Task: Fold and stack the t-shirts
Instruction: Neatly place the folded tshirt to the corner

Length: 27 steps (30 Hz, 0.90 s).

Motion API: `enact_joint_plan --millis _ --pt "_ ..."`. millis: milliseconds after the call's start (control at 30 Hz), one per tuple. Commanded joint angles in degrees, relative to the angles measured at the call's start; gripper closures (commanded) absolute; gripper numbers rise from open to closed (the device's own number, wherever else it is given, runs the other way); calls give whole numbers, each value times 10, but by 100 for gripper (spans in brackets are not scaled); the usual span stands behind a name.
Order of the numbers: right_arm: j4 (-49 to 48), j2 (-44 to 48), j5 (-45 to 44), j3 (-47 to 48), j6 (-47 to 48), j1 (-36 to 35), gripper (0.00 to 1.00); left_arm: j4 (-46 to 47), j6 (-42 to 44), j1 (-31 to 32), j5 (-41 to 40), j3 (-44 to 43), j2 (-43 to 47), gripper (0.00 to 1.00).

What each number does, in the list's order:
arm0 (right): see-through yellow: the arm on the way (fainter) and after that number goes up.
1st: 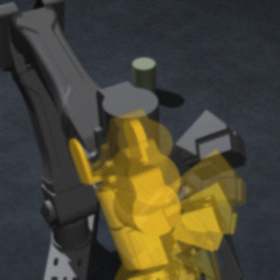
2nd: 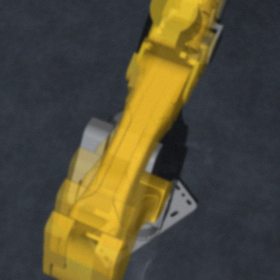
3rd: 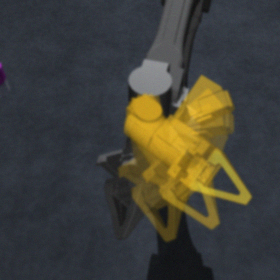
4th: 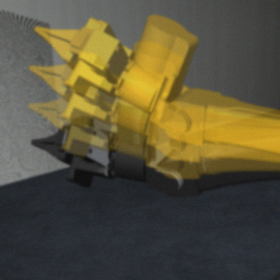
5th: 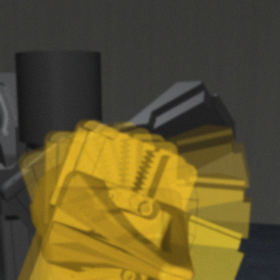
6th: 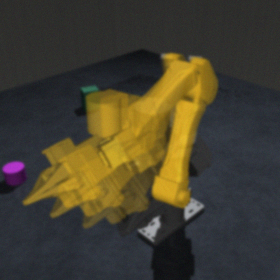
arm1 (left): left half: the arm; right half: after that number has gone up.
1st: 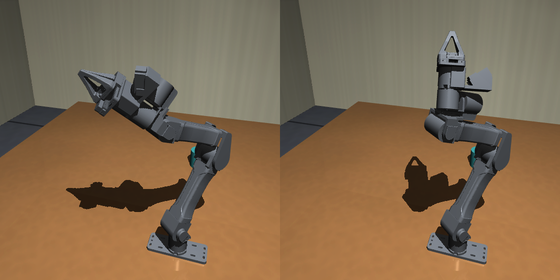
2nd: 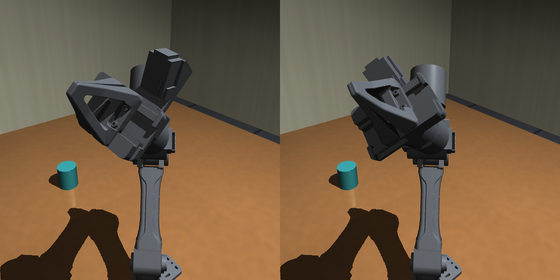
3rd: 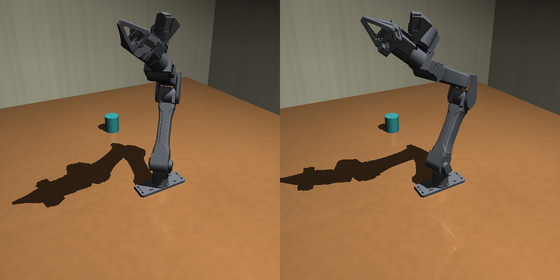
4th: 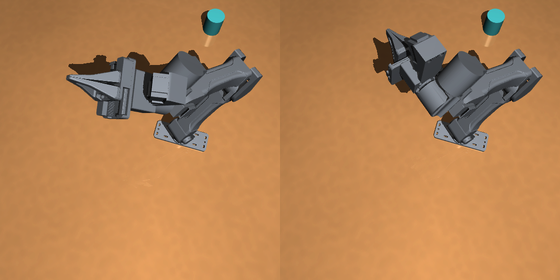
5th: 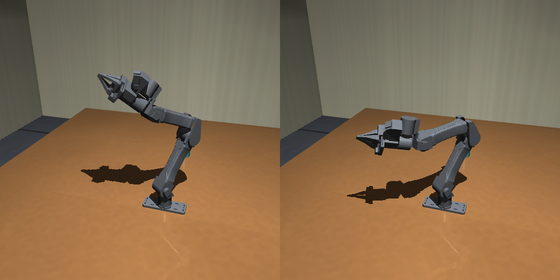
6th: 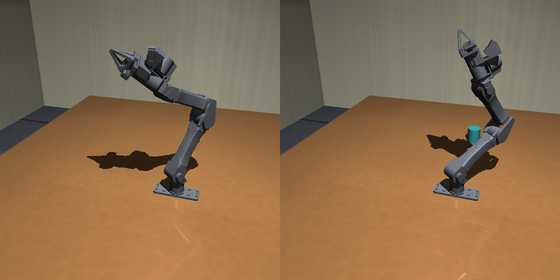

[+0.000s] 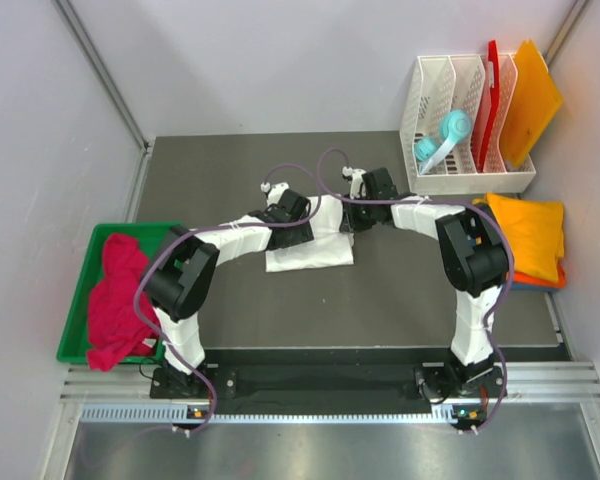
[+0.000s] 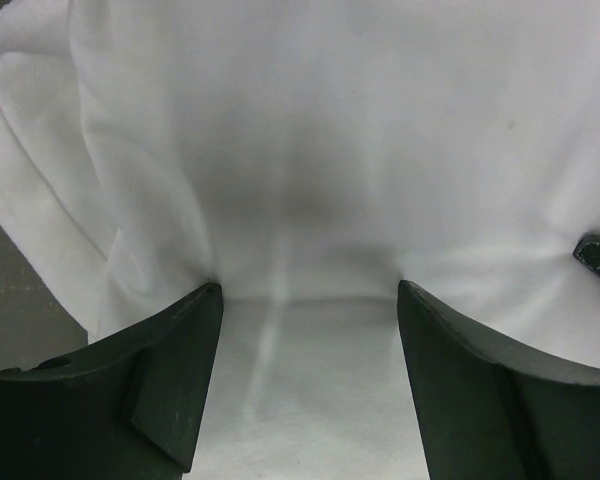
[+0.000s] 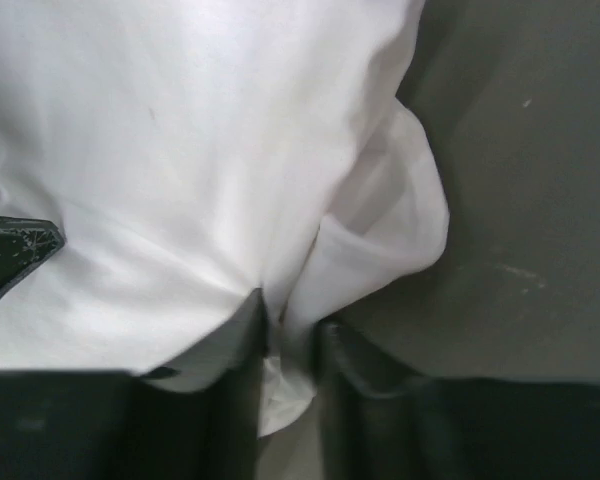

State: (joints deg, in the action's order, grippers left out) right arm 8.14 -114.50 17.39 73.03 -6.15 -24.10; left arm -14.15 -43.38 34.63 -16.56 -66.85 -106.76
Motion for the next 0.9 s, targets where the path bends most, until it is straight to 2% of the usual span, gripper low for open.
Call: enact_joint_plan --millis 0,33,200,400,567,867 --pt "118 -11 -26 -38 4 -10 92 -65 -9 0 8 1 -30 25" --pt "122 -5 -30 -37 6 -10 100 -67 -10 1 7 1 -30 25" --pt "128 57 -65 -29 38 -11 100 -76 2 10 -17 -5 -15 24" --pt "164 143 -138 10 93 -3 100 -43 17 28 -54 19 77 1" --pt "216 166 -162 39 127 10 100 -46 19 31 -60 28 152 1" --pt "241 236 -240 25 162 47 100 -71 20 40 -75 70 234 1"
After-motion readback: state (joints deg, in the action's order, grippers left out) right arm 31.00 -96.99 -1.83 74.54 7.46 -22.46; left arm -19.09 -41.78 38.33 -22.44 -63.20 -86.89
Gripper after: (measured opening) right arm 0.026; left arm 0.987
